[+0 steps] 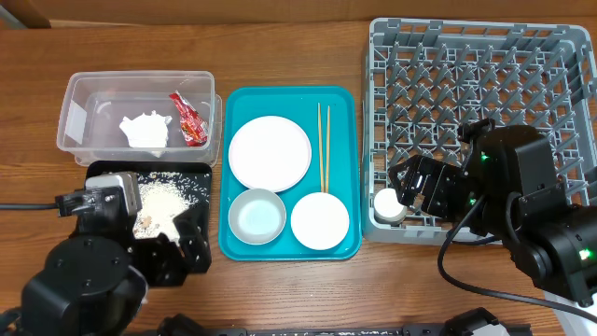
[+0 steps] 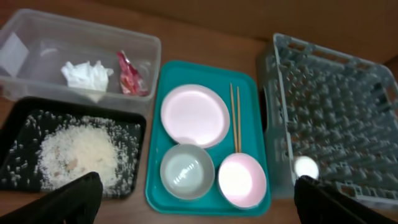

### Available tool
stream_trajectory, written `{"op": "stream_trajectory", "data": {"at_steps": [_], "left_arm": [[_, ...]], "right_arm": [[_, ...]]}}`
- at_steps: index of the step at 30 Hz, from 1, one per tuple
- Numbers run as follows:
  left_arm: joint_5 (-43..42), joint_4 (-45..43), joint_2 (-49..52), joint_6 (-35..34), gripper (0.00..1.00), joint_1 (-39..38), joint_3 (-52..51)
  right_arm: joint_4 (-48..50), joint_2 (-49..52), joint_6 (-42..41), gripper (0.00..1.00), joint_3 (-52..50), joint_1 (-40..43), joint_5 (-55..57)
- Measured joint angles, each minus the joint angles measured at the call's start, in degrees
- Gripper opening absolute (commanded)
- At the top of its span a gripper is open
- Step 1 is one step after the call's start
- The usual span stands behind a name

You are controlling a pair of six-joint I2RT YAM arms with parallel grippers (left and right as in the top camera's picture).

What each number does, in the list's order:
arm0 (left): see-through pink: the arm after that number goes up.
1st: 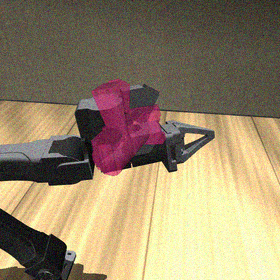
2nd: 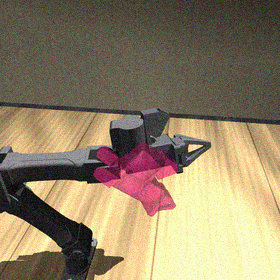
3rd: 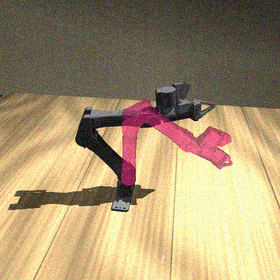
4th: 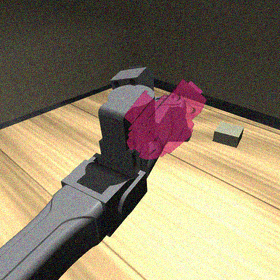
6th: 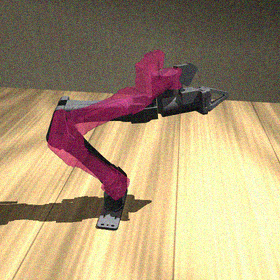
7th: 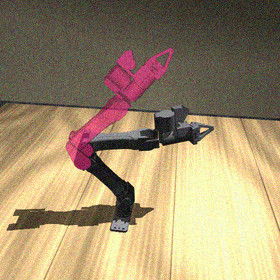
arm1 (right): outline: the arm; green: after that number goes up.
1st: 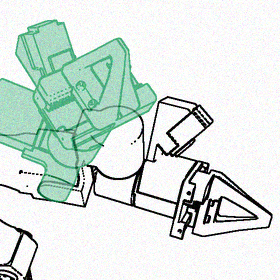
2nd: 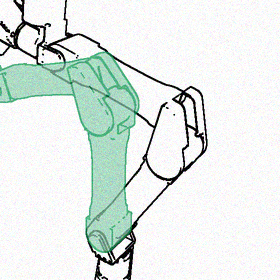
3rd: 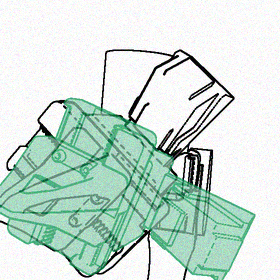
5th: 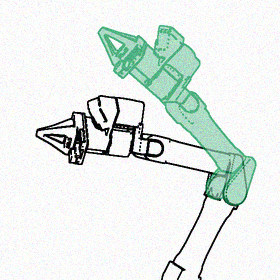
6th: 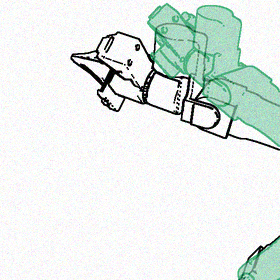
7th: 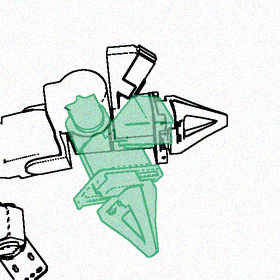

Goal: Sort waste into correct bins and load items into the dishwasher

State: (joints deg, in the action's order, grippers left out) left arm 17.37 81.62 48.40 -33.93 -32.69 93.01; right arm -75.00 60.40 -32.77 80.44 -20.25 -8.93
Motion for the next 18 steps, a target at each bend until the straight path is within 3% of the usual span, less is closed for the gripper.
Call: {"op": "stream_trajectory", "data": {"at_steps": [2,3,4,9,14,18], "left_arm": [[1.2,-8.9,-2.5,2.5,1.00,2.4,-6.9],[1.2,-9.0,-2.6,2.6,1.00,2.6,-7.5],[-0.3,-20.1,-5.6,6.1,1.00,5.7,-14.5],[-10.8,-45.9,-17.6,16.7,1.00,15.3,-40.0],[-16.1,-63.7,-28.9,20.5,1.00,19.2,-59.6],[-18.4,-71.2,-37.3,21.0,1.00,21.3,-71.9]], "right_arm": [[0.0,0.0,0.0,1.00,0.0,0.0,0.1],[-0.1,0.0,0.0,1.00,0.0,0.0,0.0],[0.0,0.0,0.0,1.00,0.0,0.0,0.1],[0.0,0.0,0.0,1.00,0.0,0.0,0.2],[0.0,0.0,0.0,1.00,0.0,0.0,0.2],[0.0,0.0,0.0,1.00,0.0,0.0,0.2]]}}
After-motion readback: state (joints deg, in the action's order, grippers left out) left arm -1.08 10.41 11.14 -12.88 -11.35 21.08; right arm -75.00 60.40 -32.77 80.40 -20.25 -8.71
